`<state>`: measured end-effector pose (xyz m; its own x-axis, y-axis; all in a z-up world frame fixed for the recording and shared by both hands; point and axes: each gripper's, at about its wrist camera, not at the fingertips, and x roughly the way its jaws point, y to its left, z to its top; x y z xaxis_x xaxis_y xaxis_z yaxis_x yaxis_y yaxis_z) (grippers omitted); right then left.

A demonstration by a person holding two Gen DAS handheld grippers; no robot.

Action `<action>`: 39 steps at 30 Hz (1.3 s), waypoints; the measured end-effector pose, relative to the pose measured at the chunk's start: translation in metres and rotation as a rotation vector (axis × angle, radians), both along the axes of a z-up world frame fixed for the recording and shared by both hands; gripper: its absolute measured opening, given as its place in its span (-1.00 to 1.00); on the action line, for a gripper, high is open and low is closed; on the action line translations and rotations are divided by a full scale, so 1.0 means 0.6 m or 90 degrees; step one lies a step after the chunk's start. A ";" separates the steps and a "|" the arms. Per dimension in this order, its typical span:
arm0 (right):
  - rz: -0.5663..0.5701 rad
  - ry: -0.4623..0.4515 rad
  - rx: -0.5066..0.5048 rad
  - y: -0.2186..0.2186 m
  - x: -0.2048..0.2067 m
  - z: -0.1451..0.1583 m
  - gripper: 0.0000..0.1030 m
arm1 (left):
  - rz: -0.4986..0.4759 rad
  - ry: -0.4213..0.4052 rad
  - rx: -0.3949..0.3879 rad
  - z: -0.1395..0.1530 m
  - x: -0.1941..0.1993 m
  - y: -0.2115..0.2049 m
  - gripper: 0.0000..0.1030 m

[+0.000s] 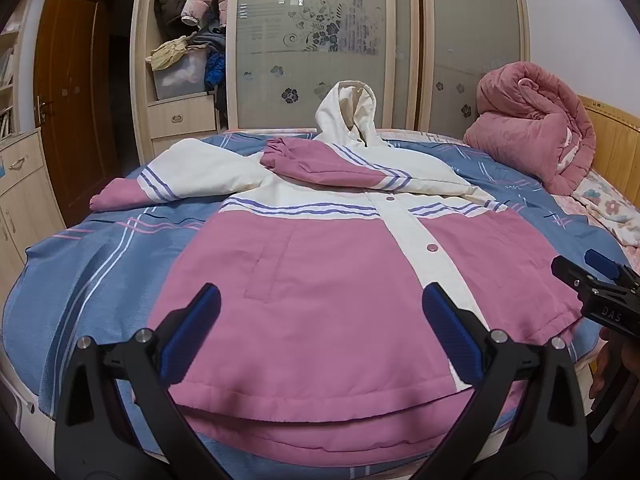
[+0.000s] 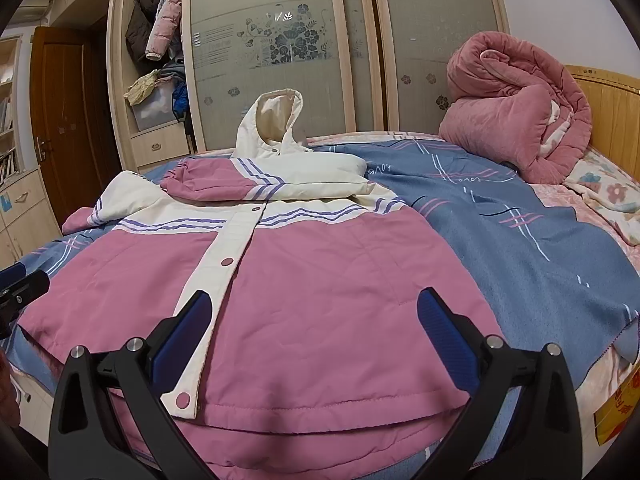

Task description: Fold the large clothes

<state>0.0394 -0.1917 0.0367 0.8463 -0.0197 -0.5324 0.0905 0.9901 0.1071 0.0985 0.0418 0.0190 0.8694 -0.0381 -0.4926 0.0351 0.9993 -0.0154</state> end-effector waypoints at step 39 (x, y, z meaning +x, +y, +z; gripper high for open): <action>0.044 0.020 0.047 0.009 0.015 -0.004 0.97 | 0.166 -0.038 -0.550 0.037 0.191 0.548 0.84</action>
<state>0.0482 -0.1866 0.0342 0.8268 0.0786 -0.5570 0.0261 0.9838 0.1775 0.2134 0.3708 0.0413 0.9255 -0.1718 -0.3375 -0.1663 0.6163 -0.7697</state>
